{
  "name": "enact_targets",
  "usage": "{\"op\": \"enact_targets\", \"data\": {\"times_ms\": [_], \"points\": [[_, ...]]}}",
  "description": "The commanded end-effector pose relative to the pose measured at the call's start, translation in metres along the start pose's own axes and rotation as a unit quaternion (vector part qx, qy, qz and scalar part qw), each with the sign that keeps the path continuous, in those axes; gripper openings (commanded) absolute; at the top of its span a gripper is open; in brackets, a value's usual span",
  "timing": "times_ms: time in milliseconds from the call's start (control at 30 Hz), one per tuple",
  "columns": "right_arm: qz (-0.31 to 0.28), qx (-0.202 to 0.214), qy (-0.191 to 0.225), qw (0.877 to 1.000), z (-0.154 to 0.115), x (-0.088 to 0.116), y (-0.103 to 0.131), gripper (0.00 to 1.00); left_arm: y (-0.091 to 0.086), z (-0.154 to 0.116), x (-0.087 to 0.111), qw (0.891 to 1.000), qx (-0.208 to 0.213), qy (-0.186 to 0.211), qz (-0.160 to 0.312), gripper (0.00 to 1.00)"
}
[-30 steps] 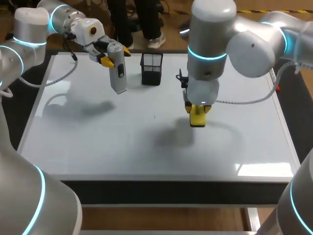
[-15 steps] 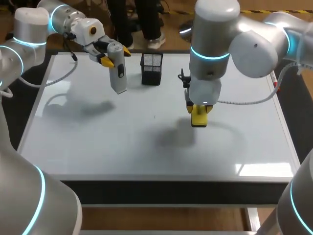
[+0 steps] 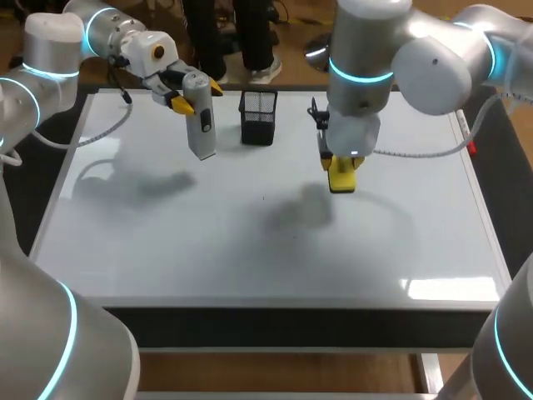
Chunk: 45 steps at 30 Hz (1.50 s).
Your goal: Pick up the inspection probe, press it on each red-marked spot on the whiteboard one by one, put down the probe, pick up the eraser, and wipe off all the red marks.
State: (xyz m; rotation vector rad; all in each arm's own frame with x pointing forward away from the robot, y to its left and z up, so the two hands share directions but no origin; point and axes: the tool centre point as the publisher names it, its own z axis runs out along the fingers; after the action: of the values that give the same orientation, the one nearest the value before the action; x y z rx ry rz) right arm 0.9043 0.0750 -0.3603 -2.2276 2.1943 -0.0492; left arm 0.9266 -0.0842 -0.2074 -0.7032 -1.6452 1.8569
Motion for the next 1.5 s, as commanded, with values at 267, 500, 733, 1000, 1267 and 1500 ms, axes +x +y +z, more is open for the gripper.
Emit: {"op": "enact_targets", "data": {"times_ms": [267,500,733,1000,1267,1500], "points": [[0.002,-0.035,-0.013,0.999,0.021,-0.006,-0.079,0.00,0.000,-0.007,-0.004,0.999,0.002,0.041,-0.001,0.00],[0.005,-0.047,-0.024,0.999,0.036,-0.015,-0.118,0.00,0.000,-0.007,-0.004,0.999,0.002,0.041,-0.001,0.00],[0.004,-0.054,-0.021,0.998,0.043,-0.018,-0.144,0.00,0.000,-0.007,-0.004,0.999,0.002,0.041,-0.001,0.00],[0.005,-0.062,-0.018,0.998,0.052,-0.017,-0.159,0.00,0.000,-0.007,-0.004,0.999,0.002,0.041,-0.001,0.00],[0.010,-0.060,-0.025,0.998,0.058,-0.016,-0.161,0.00,0.000,-0.007,-0.004,0.999,0.002,0.041,-0.001,0.00],[0.018,-0.063,-0.022,0.998,0.068,-0.011,-0.161,0.00,0.000,-0.007,-0.004,0.999,0.002,0.041,-0.001,0.00]]}}
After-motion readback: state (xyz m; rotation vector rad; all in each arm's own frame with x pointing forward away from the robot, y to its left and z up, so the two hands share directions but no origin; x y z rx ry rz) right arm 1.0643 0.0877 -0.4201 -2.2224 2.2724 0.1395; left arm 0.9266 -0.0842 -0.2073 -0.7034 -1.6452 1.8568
